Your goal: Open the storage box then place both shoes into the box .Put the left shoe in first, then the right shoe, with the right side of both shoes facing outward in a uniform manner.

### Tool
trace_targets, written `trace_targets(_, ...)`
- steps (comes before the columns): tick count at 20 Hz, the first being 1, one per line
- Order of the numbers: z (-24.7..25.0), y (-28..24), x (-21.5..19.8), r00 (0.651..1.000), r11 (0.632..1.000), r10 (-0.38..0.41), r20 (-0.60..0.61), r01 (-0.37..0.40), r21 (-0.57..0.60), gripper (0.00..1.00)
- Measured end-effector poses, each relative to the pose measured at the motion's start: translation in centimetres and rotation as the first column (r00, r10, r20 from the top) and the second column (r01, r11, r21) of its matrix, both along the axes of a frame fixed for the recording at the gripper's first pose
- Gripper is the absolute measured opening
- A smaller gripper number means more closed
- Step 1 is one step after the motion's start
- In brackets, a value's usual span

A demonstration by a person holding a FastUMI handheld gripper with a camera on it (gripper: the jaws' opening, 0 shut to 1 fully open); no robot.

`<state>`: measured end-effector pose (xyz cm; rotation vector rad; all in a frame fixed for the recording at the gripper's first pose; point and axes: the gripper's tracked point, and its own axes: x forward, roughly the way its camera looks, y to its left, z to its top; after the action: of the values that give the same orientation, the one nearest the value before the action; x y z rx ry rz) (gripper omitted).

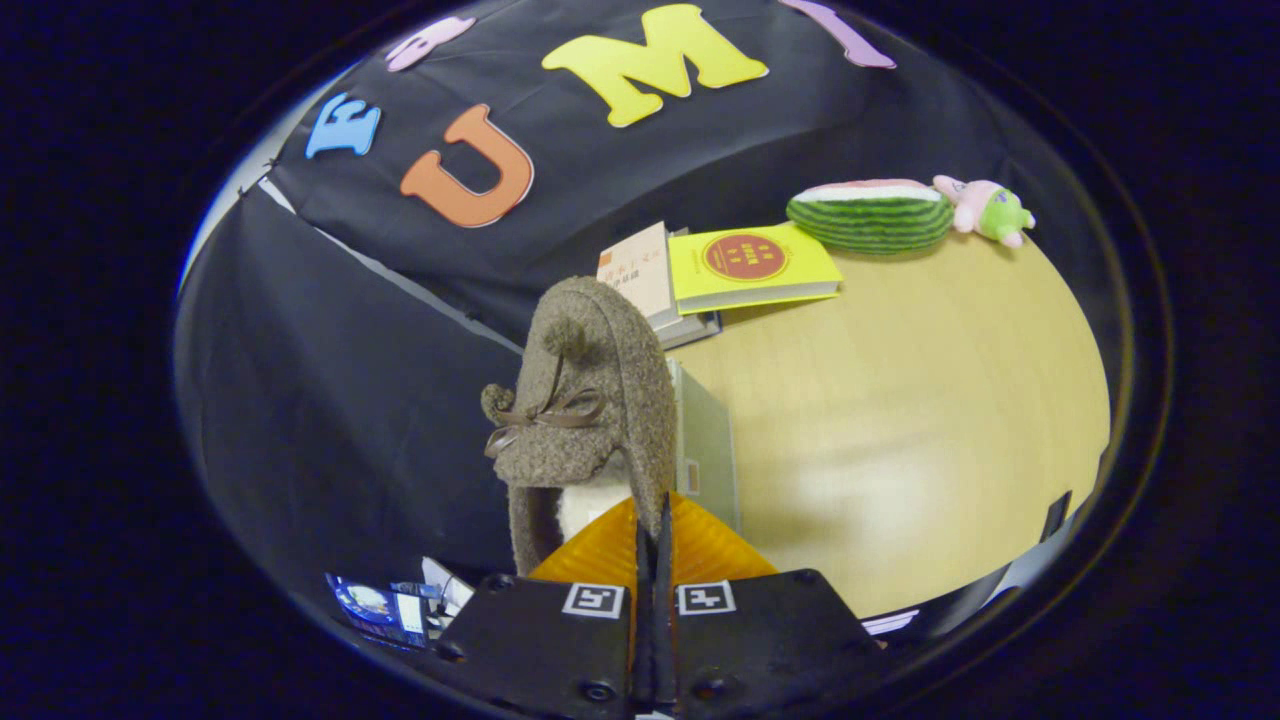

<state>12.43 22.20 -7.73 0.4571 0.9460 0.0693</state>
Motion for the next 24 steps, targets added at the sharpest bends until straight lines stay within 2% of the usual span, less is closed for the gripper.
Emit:
trace_targets(6,-3.9,3.7,1.2,0.999,0.999,-0.005,-0.054,0.002,-0.050,0.06)
trace_targets(13,-9.4,3.3,2.1,0.988,0.997,-0.063,-0.141,0.055,-0.057,0.06)
trace_targets(18,-10.6,3.1,2.1,0.984,0.997,-0.074,-0.161,0.067,-0.046,0.06)
trace_targets(23,-10.7,3.2,2.4,0.985,0.997,-0.081,-0.149,0.080,-0.016,0.15)
trace_targets(24,-10.4,3.2,2.4,0.987,0.997,-0.079,-0.139,0.078,-0.013,0.12)
